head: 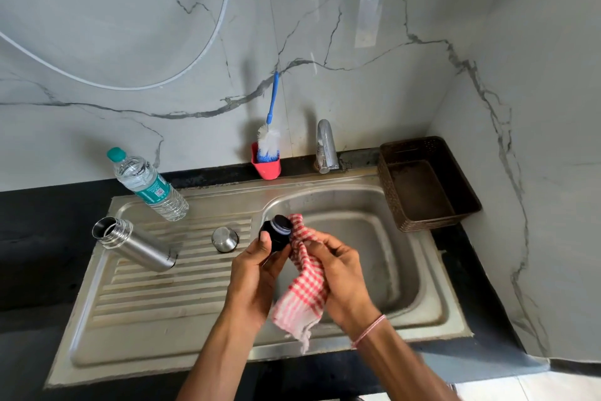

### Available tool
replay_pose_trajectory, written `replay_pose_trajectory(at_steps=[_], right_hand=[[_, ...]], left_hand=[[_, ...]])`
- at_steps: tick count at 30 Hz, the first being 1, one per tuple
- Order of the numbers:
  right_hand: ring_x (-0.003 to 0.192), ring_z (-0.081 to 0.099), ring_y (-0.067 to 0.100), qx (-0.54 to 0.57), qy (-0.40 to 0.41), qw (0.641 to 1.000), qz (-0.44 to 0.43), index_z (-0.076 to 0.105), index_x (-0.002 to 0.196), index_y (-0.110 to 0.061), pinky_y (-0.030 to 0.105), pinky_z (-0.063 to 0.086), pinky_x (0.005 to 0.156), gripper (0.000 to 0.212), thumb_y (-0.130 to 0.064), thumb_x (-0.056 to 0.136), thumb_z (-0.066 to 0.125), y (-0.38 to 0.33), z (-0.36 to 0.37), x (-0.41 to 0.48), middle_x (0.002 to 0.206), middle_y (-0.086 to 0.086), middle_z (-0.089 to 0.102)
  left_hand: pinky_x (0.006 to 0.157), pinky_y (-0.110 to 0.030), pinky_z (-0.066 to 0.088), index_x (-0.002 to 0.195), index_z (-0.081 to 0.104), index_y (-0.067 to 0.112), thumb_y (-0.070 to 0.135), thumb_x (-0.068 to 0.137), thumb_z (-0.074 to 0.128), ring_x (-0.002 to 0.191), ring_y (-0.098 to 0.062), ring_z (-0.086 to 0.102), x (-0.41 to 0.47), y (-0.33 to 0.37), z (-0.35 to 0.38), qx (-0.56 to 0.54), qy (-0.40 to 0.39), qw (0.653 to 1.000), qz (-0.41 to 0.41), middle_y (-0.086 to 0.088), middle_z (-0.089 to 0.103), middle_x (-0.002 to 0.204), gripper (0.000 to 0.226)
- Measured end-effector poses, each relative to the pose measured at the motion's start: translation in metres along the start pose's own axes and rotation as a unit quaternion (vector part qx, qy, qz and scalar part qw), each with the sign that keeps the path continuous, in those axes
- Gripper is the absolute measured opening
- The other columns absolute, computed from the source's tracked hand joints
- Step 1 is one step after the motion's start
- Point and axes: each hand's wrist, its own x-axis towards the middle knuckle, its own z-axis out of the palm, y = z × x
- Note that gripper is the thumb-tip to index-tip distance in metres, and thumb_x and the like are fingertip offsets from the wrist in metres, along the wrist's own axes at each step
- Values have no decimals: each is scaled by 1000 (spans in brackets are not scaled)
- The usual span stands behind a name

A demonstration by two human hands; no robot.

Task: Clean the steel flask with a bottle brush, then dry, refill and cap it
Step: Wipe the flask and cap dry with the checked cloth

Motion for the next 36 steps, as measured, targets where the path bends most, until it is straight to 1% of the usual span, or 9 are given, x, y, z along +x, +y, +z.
replay_pose_trajectory(at_steps=[2, 6, 8, 11, 22, 24, 29, 31, 36], right_hand=[[76, 70, 26, -30, 14, 999, -10, 76, 101, 4, 34, 59, 72, 15, 4, 90, 66, 8, 0, -9, 100, 26, 74], [88, 75, 26, -172, -13, 981, -85, 80, 101, -8, 35, 60, 79, 19, 3, 89, 70, -1, -1, -23, 98, 12, 78], [91, 75, 13, -337, 25, 910, -241, 80, 107, -16, 29, 59, 83, 29, 3, 87, 71, -10, 0, -24, 100, -4, 79], [104, 68, 1, -521, 19, 730, -441, 76, 117, -21, 18, 52, 95, 39, -3, 82, 71, -18, 2, -15, 116, -12, 74], [82, 62, 17, -643, -196, 518, -529, 75, 119, -18, 29, 55, 76, 30, -6, 93, 68, -10, -50, 0, 132, -11, 67], [84, 66, 14, -625, -175, 554, -522, 79, 111, -21, 29, 56, 79, 32, -2, 85, 73, -21, -46, 0, 125, -14, 70], [93, 71, -4, -487, 8, 794, -364, 80, 107, -26, 24, 59, 87, 43, 4, 78, 75, -33, -21, 1, 107, -20, 75], [91, 72, -3, -474, -21, 815, -332, 80, 107, -28, 24, 60, 84, 45, 5, 78, 73, -22, -12, -4, 105, -19, 76], [92, 72, -2, -518, -90, 787, -324, 82, 104, -23, 24, 59, 84, 41, 3, 72, 77, -10, -24, -17, 104, -19, 76]], left_hand=[[99, -49, 57, 119, 74, 1, 21, 85, 74, 112, -38, 71, 3, -6, -5, 19, 40, 999, 9, -25, 72, 122, 39], [66, -28, 63, 118, 72, 1, 3, 88, 72, 88, -26, 78, 1, -9, -13, 48, 70, 995, 50, -19, 78, 104, 30], [75, -28, 64, 122, 71, 1, 4, 82, 74, 101, -29, 76, 0, -10, -15, 54, 67, 995, 57, -18, 78, 110, 40], [90, -32, 62, 123, 71, 3, 9, 80, 74, 105, -29, 75, -6, -13, -11, 88, 47, 993, 68, -18, 76, 115, 44], [88, -34, 63, 112, 73, -3, 11, 86, 72, 105, -28, 75, -21, -26, -17, 36, 58, 997, 31, -18, 78, 110, 29], [86, -34, 64, 110, 73, -4, 13, 82, 73, 100, -24, 77, -20, -27, -19, 11, 61, 998, 21, -17, 78, 109, 33], [80, -31, 64, 113, 72, -4, 14, 83, 71, 101, -22, 77, -19, -18, -19, 10, 21, 999, 22, -17, 77, 114, 36], [78, -28, 63, 115, 72, -3, 16, 85, 69, 101, -24, 76, -19, -14, -18, 16, 0, 1000, 27, -19, 76, 114, 36], [74, -28, 64, 115, 71, -2, 17, 86, 67, 106, -25, 72, -17, -6, -25, -19, 9, 999, 30, -18, 76, 115, 34]])
